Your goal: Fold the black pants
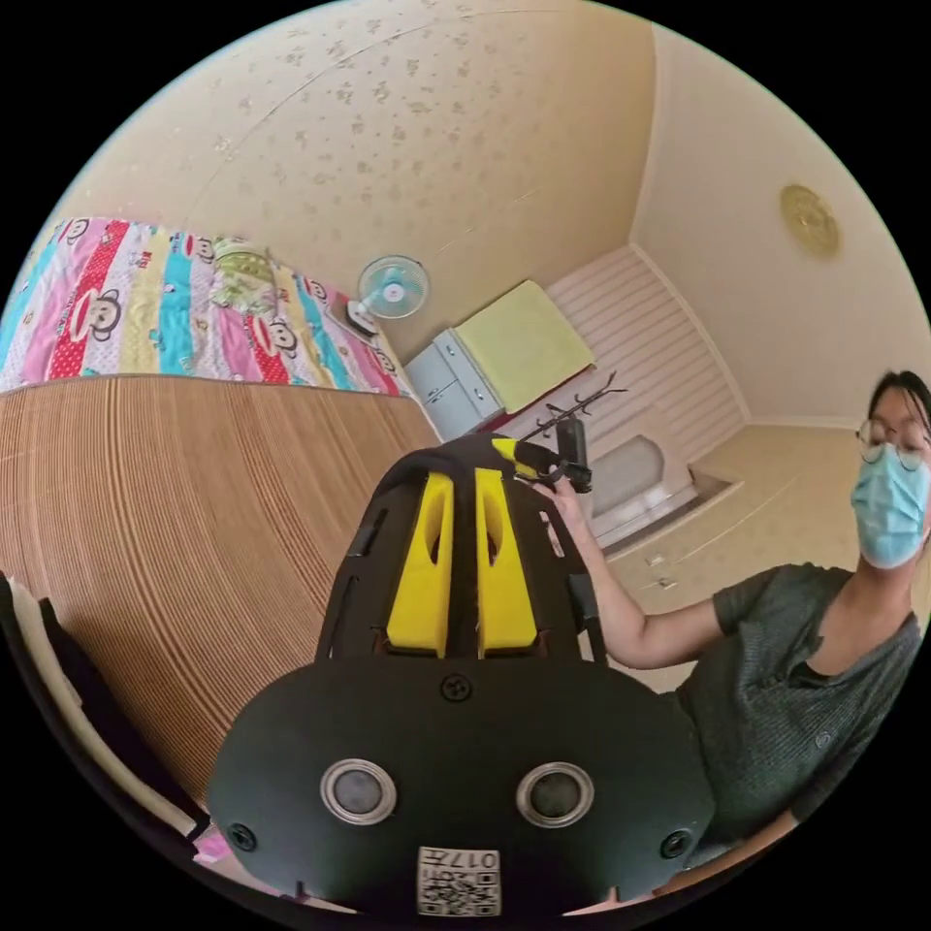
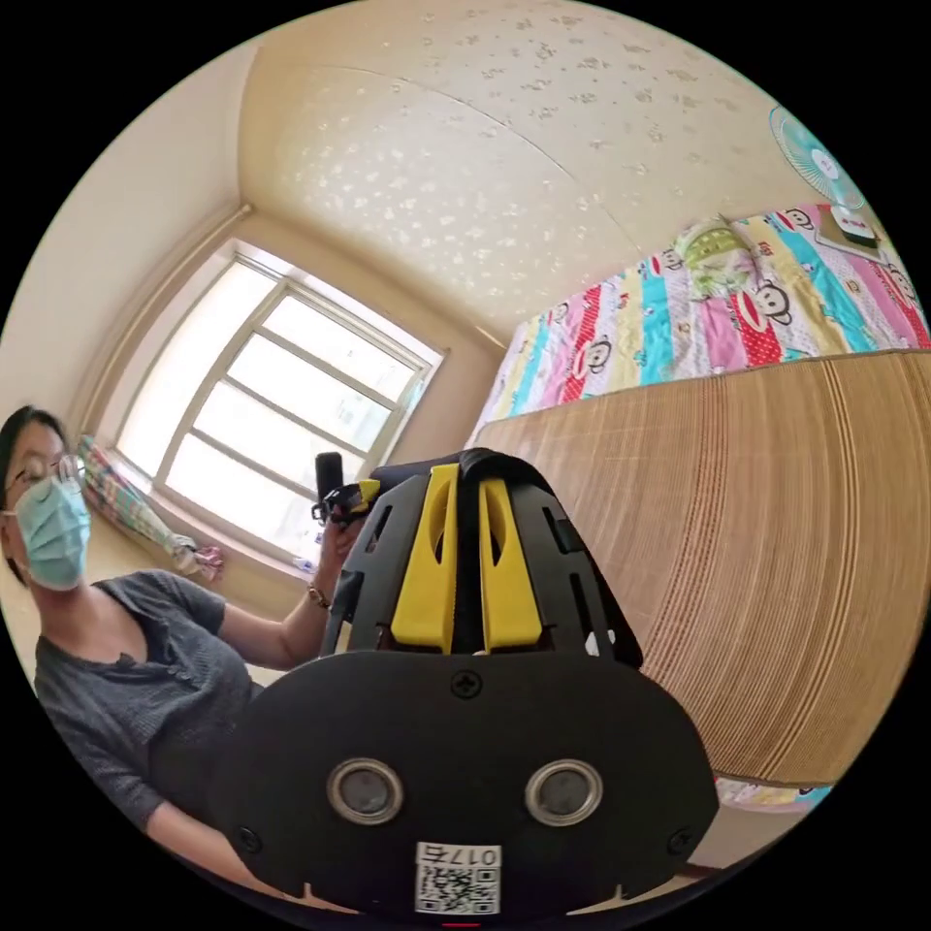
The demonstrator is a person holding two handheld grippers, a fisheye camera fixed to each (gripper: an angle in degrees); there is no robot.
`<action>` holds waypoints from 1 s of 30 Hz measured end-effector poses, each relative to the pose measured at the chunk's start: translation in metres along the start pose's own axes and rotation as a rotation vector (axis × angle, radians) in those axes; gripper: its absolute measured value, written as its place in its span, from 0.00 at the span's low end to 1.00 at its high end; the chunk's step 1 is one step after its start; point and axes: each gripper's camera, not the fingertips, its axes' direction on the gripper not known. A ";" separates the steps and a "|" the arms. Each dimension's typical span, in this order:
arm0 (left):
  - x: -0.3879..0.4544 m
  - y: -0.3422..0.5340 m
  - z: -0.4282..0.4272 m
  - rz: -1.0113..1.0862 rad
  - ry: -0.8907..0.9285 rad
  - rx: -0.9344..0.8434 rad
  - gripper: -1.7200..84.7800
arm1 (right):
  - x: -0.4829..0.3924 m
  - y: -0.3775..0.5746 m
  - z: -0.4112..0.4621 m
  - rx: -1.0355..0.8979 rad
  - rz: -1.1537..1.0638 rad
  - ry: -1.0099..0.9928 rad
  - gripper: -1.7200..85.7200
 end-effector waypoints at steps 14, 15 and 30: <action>-0.142 0.202 0.159 -0.502 -0.259 -0.634 0.17 | 0.274 0.241 0.208 -0.547 0.540 0.369 0.06; -0.150 0.225 0.162 -0.581 -0.231 -0.651 0.18 | 0.284 0.254 0.210 -0.566 0.568 0.364 0.06; -0.226 0.187 0.162 -0.590 -0.143 -0.271 0.27 | 0.514 0.180 0.300 -0.302 0.598 0.114 0.26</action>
